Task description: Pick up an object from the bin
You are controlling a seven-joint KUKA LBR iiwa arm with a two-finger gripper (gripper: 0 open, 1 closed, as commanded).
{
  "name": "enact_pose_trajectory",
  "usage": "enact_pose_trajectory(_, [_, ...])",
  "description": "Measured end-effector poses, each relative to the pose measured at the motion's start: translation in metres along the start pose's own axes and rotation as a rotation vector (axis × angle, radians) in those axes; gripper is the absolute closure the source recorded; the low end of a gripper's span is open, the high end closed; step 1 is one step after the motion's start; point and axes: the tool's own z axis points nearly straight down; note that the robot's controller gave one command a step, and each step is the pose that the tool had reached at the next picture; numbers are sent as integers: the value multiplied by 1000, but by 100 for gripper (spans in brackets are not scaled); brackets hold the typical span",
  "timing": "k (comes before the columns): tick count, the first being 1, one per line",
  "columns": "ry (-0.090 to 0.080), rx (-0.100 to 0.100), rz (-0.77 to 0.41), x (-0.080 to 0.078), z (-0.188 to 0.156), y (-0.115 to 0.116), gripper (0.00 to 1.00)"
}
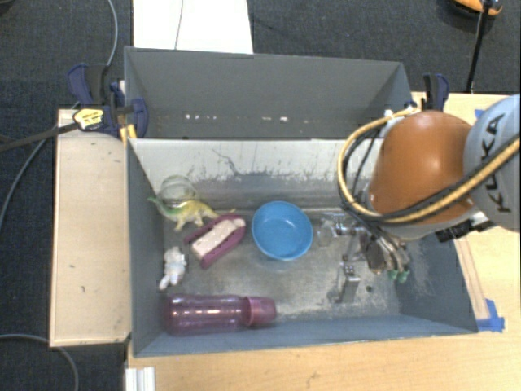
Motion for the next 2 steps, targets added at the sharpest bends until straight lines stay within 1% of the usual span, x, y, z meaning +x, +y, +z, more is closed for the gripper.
enact_pose_trajectory(1, [-9,0,1,-2,-4,0,0])
enact_pose_trajectory(2, [-8,-1,155,-32,44,17,0])
